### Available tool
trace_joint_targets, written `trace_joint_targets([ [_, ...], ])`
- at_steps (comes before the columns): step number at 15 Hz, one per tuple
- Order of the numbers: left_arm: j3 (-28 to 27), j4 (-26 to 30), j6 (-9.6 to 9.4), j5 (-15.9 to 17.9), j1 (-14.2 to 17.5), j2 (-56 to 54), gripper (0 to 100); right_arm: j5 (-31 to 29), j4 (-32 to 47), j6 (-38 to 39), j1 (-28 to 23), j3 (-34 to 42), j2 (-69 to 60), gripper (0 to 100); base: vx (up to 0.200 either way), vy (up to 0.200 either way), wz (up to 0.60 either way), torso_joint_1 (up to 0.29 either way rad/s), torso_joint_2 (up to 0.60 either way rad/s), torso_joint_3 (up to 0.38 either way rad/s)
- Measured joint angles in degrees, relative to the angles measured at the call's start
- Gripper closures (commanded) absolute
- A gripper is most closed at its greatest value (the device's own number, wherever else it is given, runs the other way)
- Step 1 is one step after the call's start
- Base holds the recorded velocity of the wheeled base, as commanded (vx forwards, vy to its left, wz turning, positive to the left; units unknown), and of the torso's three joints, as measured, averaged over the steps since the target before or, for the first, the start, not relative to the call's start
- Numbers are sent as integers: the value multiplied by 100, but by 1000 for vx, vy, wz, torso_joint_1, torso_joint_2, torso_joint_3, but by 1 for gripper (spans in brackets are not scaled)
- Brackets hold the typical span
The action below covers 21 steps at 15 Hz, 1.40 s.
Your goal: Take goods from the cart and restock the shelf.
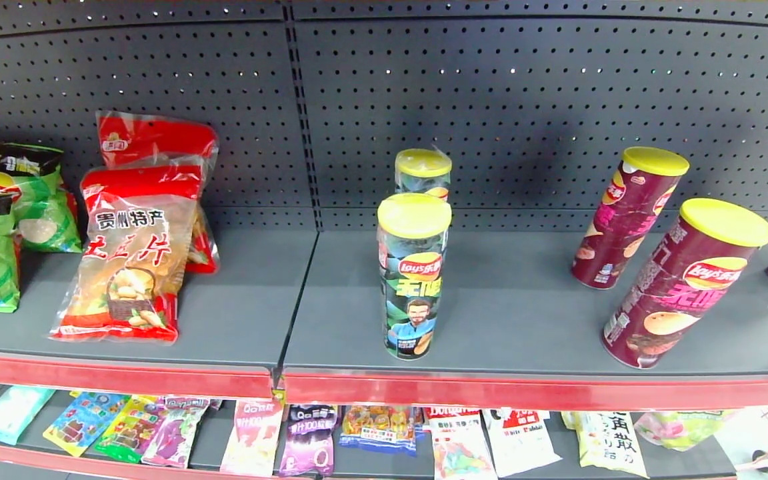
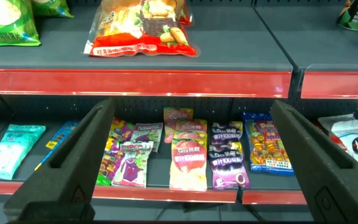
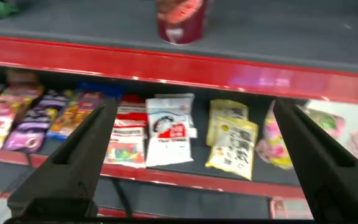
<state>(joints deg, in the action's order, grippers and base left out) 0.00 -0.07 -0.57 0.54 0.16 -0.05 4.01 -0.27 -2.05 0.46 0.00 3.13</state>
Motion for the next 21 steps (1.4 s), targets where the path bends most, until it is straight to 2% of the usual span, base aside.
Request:
trace_joint_targets([
  [3,0,0,-24,-2,0,0,0,-480,22,202,-26,-2,-232,0,0,0,0,0,0,0],
  [5,0,2,-33,-2,0,0,0,-488,24,210,-33,-7,-289,0,0,0,0,0,0,0],
  [9,0,2,-27,-2,0,0,0,-479,29,207,-30,-5,-311,0,-200,0,0,4,0,1],
  [12,0,0,-24,0,0,0,0,-472,27,207,-33,-5,-316,0,0,0,0,0,0,0],
  [21,0,2,-32,0,-2,0,0,-472,27,197,-22,-5,-316,0,0,-200,0,8,3,1],
])
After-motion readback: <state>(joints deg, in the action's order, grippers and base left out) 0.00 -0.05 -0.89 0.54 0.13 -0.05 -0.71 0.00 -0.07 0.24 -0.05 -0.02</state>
